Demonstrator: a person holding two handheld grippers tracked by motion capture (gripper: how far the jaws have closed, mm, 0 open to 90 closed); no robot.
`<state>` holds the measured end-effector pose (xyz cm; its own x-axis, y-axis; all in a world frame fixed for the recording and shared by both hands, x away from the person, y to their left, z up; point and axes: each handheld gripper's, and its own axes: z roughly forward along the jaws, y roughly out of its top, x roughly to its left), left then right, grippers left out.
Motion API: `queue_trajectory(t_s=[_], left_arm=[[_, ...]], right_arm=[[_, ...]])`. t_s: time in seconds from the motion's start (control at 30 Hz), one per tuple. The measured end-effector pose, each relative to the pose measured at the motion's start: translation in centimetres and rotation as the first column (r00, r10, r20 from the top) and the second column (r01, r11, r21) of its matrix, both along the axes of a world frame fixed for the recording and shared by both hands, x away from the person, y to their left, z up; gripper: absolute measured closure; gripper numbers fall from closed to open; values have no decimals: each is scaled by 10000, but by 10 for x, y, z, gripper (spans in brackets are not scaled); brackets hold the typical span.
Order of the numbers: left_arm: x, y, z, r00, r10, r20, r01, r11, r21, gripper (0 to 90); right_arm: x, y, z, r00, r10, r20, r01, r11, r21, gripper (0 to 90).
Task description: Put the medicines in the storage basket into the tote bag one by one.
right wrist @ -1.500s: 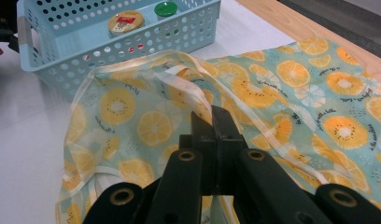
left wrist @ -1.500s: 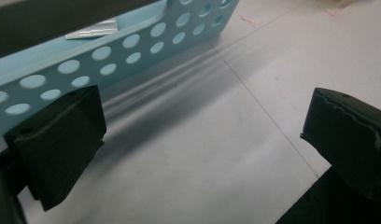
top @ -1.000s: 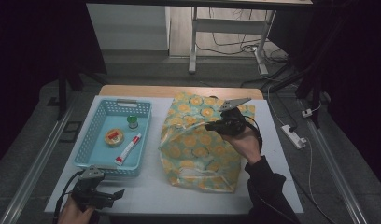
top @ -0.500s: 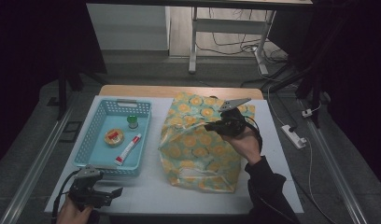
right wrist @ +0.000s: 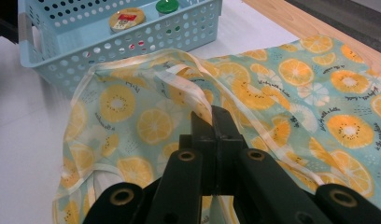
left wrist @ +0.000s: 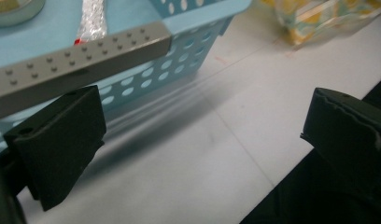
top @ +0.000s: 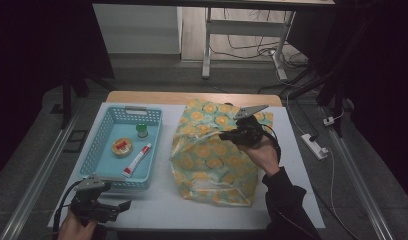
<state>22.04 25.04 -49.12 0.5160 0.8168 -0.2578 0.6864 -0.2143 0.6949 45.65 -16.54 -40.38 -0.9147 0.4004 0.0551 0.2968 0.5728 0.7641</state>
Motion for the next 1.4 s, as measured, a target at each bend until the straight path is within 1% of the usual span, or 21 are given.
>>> queue_trajectory(t_s=[0.1,0.17,0.4,0.47,0.6,0.73,0.8,0.83,0.9,0.93,1.07,1.17,1.27,1.4], left_arm=[[0,0,6,9999,-14,137,12,9999,115,0],[0,0,9,9996,-2,298,0,10000,70,0],[5,5,17,9987,-10,517,15,9999,-102,0],[8,7,17,9987,-30,509,40,9998,-194,0],[14,9,16,9982,-312,509,336,9984,-456,0],[21,10,15,9976,-413,558,435,9983,-390,0],[24,11,15,9964,-491,686,518,9980,-373,0],[25,11,15,9949,-539,852,567,9979,-315,0],[28,12,16,9929,-518,1067,543,9983,-209,0],[29,12,16,9928,-497,1092,526,9983,-240,0],[35,14,17,9942,-460,973,493,9983,-325,1],[41,15,17,9955,-327,885,357,9988,-328,1],[48,17,18,9976,-113,690,136,9993,-335,1],[60,20,20,9979,50,647,-32,9996,-272,0]], right_arm=[[0,1,-1,10000,50,-4,-50,10000,-24,899],[0,1,-1,10000,73,4,-73,10000,-53,899],[0,1,-1,10000,96,-1,-96,9999,-40,899],[0,0,-1,10000,88,-28,-88,10000,-25,899],[0,0,-1,10000,91,-28,-91,10000,-9,899],[-1,1,0,9999,113,2,-113,9999,-15,899],[-1,1,0,9999,108,8,-108,9999,12,899],[-1,1,0,9999,109,-1,-109,9999,31,899],[-1,1,0,9999,134,0,-134,9999,28,899],[-1,1,0,9999,154,7,-154,9999,16,899],[-2,2,0,9998,195,21,-195,9998,45,898],[-2,2,1,9998,201,44,-201,9998,81,899],[-2,2,1,9998,208,29,-209,9998,71,899],[-1,2,0,9998,206,8,-206,9998,36,899]])
